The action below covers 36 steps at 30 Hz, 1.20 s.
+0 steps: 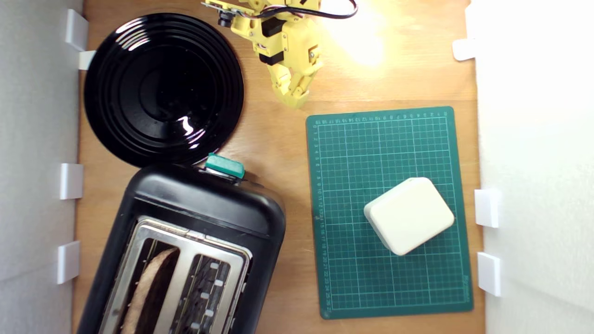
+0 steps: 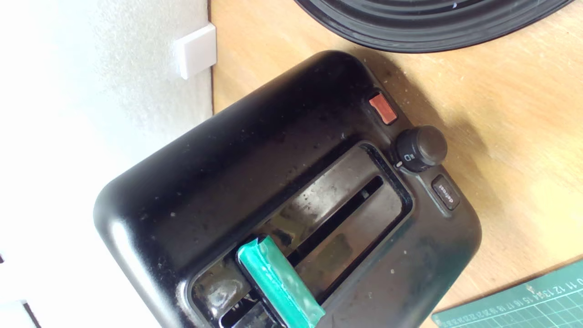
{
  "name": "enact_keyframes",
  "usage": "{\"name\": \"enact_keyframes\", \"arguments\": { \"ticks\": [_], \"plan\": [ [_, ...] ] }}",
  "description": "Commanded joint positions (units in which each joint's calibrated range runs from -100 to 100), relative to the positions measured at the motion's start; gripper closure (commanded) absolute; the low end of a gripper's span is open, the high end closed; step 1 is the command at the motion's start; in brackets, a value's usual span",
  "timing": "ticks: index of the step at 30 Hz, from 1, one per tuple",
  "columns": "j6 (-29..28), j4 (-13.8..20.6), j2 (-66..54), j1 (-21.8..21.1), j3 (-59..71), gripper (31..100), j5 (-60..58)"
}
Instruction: Start toaster
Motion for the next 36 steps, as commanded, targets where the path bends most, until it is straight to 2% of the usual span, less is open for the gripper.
{"name": "enact_keyframes", "arguments": {
  "ticks": [1,36],
  "plan": [
    [-0.2,0.9,-0.3,-0.6,0.4,98.9,1.0],
    [0.1,0.9,-0.3,-0.7,0.4,98.9,1.0]
  ]
}}
